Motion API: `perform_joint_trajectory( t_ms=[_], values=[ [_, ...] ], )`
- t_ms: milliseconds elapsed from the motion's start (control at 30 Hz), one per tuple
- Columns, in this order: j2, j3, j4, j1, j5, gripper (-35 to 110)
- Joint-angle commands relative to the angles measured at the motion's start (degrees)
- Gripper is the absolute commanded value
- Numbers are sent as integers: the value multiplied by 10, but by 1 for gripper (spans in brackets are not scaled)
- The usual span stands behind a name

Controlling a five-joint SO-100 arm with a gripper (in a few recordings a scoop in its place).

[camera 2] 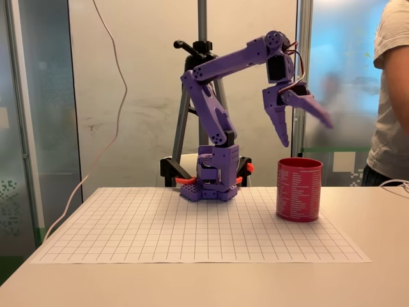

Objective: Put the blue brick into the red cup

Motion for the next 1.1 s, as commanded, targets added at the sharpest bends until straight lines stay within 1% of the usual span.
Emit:
perform_joint_trajectory(
  t_ms=[0, 333, 400, 467, 633, 800, 933, 1067],
  values=[
    [15, -12, 4, -1, 10, 0],
    [10, -13, -2, 10, 16, 0],
    [4, -21, -20, 25, 10, 0],
    [-4, -27, -60, 62, -5, 0],
    [-47, -31, -204, 241, -63, 0],
    [-76, -11, -310, 436, -105, 0],
    [-74, -4, -364, 577, -127, 0],
    [-30, -3, -411, 695, -136, 0]
  ],
)
